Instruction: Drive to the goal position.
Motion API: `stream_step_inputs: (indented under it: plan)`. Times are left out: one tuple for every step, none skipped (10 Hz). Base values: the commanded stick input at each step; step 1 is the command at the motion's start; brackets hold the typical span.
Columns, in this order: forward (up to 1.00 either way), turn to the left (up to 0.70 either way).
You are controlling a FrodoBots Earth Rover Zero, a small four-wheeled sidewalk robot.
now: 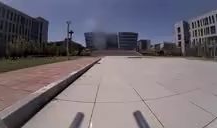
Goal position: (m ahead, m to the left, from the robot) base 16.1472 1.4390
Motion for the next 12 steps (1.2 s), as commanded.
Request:
stream_step_inputs:
  plan:
    - [1.0,0.0]
    - [1.0,0.0]
    - [1.0,-0.02]
    - [1.0,-0.27]
    - [1.0,-0.27]
    - [1.0,-0.27]
    - [1.0,-0.27]
    - [1.0,-0.27]
    - [1.0,-0.27]
    - [1.0,-0.27]
    - [1.0,-0.27]
    - [1.0,-0.27]
